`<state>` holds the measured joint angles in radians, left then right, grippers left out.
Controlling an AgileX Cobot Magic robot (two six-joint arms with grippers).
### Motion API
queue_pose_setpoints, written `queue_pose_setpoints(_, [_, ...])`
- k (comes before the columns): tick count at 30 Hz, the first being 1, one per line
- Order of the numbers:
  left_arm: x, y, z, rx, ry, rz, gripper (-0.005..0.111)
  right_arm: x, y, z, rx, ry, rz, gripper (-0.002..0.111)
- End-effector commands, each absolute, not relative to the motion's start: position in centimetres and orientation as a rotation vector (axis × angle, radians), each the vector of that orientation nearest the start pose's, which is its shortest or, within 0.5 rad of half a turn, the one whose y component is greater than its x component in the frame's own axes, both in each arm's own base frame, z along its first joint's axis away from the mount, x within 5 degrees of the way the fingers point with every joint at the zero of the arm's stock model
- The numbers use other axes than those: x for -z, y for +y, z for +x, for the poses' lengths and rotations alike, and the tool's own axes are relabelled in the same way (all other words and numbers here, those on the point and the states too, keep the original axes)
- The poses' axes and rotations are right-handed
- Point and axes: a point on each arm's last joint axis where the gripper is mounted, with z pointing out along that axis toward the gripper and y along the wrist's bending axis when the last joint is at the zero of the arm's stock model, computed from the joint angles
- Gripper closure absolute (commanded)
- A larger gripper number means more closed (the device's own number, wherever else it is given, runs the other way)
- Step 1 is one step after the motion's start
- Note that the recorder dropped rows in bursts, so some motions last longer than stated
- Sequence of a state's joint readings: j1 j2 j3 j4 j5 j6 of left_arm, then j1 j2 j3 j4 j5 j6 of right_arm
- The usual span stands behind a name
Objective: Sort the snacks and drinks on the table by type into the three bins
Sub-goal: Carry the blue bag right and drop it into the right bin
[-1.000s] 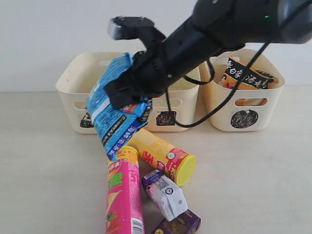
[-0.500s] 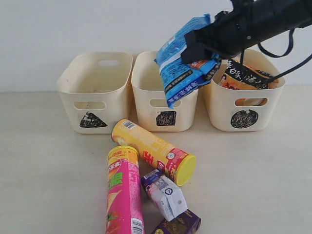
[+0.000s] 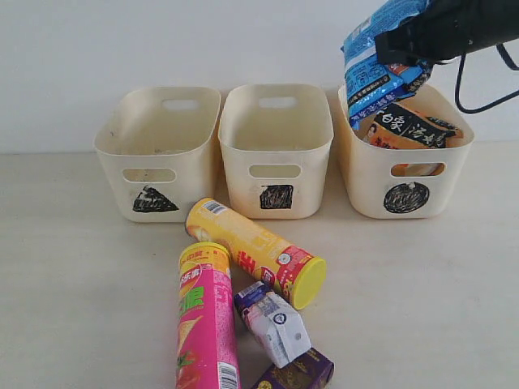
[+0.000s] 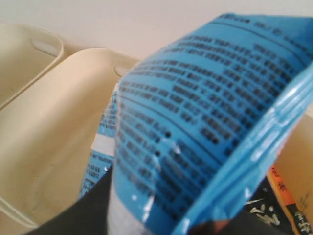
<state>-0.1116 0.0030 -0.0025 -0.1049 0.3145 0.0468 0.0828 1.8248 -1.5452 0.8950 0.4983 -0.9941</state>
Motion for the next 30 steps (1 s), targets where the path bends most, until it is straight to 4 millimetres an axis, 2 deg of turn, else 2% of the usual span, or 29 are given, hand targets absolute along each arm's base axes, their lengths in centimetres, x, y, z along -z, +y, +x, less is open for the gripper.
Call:
queue_pose_setpoints(1, [-18.6,-0.9,5.4,0.147,1.79,0.072,0.103,-31.4,6.4,44.9,-0.242,1.968,-0.486,0.108])
queue_pose_setpoints(8, [-18.6,-0.9,5.4,0.147,1.79,0.072,0.103,-28.7,6.3,47.4,-0.132,1.979,-0.604,0.108])
queue_pose_setpoints(16, [-18.6,-0.9,5.4,0.147,1.79,0.072,0.103,-25.5,5.9,48.7,-0.032,2.016,-0.66,0.107])
queue_pose_setpoints(19, [-18.6,-0.9,5.4,0.147,1.79,0.072,0.103,-24.9,5.9,48.8,-0.041,2.034,-0.672,0.093])
queue_pose_setpoints(24, [-18.6,-0.9,5.4,0.147,1.79,0.072,0.103,-24.4,5.9,48.8,-0.06,2.064,-0.655,0.037])
queue_pose_setpoints(25, [-18.6,-0.9,5.4,0.147,1.79,0.072,0.103,-24.6,5.9,48.8,-0.068,2.065,-0.63,0.03])
queue_pose_setpoints(26, [-18.6,-0.9,5.4,0.147,1.79,0.072,0.103,-24.7,5.9,48.7,-0.07,2.068,-0.615,0.024])
queue_pose_setpoints(30, [-18.6,-0.9,5.4,0.147,1.79,0.072,0.103,-26.2,5.6,48.1,-0.059,2.082,-0.573,0.024])
